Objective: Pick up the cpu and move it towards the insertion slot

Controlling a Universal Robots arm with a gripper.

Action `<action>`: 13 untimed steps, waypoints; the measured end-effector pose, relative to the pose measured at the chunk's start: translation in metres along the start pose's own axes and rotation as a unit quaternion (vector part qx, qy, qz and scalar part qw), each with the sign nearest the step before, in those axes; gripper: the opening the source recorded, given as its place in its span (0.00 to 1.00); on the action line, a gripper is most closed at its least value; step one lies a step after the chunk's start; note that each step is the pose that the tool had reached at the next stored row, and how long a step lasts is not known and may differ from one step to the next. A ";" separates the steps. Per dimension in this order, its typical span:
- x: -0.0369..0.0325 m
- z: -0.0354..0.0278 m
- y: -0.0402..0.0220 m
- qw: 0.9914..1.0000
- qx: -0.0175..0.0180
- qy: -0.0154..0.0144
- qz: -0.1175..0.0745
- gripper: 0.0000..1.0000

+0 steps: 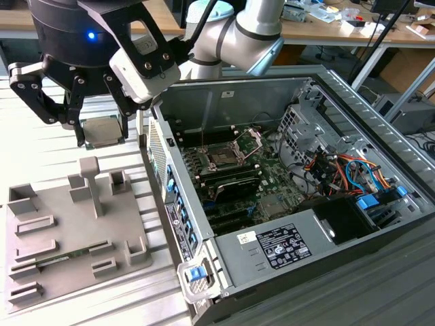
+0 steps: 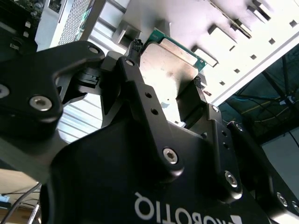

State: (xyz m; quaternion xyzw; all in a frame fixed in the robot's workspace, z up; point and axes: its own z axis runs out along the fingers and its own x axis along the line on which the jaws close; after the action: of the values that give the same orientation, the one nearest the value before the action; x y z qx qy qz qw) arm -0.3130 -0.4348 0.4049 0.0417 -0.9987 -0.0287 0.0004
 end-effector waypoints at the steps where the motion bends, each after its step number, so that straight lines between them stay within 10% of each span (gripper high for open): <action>1: -0.0014 0.0000 -0.0001 1.000 0.000 0.000 0.000 0.55; 13: -0.0167 0.0001 -0.0014 1.000 0.000 0.000 0.000 0.55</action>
State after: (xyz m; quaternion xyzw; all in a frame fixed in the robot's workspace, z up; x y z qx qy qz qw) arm -0.2963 -0.4349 0.4048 0.0417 -0.9987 -0.0287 0.0004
